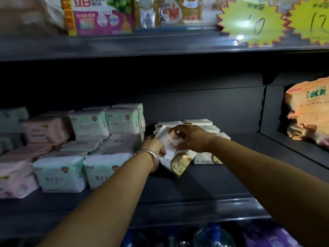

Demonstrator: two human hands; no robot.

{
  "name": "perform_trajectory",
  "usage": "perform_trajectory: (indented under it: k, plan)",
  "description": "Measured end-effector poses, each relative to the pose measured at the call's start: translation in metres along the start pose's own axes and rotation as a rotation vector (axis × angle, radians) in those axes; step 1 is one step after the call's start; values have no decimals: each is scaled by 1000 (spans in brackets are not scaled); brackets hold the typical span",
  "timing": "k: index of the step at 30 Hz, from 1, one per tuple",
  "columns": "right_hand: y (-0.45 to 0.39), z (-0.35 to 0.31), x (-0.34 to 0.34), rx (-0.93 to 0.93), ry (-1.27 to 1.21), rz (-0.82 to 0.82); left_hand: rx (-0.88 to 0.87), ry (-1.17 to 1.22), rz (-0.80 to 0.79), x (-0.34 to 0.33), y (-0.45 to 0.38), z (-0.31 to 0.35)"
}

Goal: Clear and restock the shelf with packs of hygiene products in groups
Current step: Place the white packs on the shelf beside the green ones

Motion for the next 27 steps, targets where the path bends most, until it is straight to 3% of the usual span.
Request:
perform_trajectory:
  k: [6, 10, 12, 14, 16, 21, 27]
  plan:
    - [1, -3, -26, -10, 119, -28, 33, -121, 88, 4, -7, -11]
    - [-4, -23, -23, 100, 334, 59, 152, -145, -34, -9, -13, -32]
    - [-4, -26, -30, 144, 473, 81, 137, -372, -25, -15, -22, -40]
    - [-3, -20, -39, 145, 596, 96, 18, -763, 100, -12, -31, -35]
    - [-2, -12, -39, 126, 677, 139, -86, -916, 176, -8, -24, -21]
    - [-7, -2, -34, 100, 679, 192, -86, -920, 145, -12, -31, -22]
    - [-9, 2, -36, 70, 685, 180, -122, -810, 341, 0, -27, -22]
Point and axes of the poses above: each hand's wrist, its own y-axis away from the middle knuckle, its own x-axis out of the back of the hand, z = x × y, the point moved 8 cm from there along -y, towards the middle knuckle, and after that the axes turned 15 degrees about -y, right-handed, at the moved point
